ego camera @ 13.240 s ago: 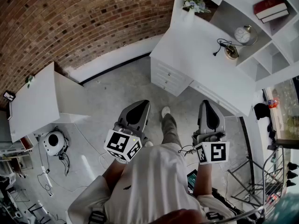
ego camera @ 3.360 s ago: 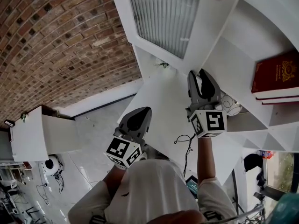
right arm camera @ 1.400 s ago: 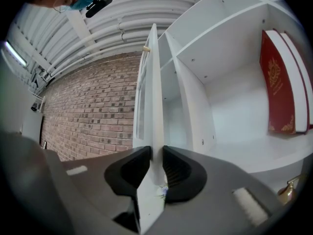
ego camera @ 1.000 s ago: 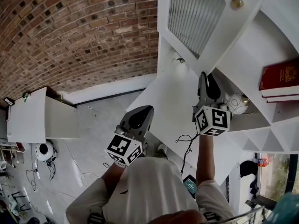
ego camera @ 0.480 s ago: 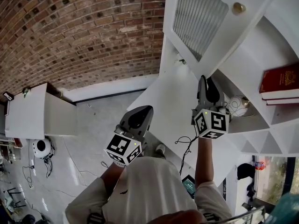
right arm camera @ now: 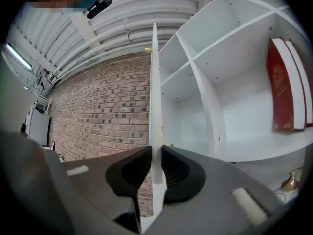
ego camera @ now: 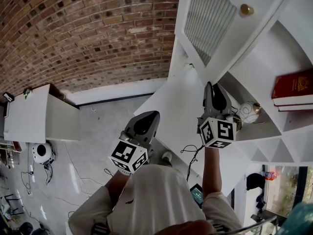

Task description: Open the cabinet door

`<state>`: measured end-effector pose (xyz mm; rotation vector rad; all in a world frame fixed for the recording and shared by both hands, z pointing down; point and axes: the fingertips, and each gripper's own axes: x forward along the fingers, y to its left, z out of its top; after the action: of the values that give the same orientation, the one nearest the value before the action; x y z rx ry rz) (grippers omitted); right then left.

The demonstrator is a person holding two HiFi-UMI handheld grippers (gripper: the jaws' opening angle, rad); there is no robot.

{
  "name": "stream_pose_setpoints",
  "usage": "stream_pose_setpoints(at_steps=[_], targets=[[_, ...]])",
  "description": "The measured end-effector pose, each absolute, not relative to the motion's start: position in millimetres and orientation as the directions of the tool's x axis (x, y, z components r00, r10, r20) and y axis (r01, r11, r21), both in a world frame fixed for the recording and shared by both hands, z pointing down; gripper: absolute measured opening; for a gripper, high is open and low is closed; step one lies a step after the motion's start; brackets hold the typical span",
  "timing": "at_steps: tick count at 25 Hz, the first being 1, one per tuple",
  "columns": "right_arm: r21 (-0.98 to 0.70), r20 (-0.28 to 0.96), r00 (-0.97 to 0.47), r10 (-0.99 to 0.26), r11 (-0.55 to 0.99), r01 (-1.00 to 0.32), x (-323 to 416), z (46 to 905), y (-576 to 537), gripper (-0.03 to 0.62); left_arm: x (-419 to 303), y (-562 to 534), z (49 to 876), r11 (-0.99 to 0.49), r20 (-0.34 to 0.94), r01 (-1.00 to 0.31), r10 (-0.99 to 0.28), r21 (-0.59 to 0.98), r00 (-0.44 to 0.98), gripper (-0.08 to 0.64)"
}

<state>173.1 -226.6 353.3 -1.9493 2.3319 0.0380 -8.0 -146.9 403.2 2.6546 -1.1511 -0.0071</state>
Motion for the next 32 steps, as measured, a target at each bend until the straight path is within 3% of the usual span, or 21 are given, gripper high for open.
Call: stream_pose_setpoints(at_steps=[32], targets=[[-0.034, -0.103, -0.272, -0.957, 0.277, -0.96, 113.7, 352.7, -210.1, 0.074, -27.4, -147.3, 403.4, -0.627, 0.088, -0.744, -0.748, 0.233, 0.658, 0.009]])
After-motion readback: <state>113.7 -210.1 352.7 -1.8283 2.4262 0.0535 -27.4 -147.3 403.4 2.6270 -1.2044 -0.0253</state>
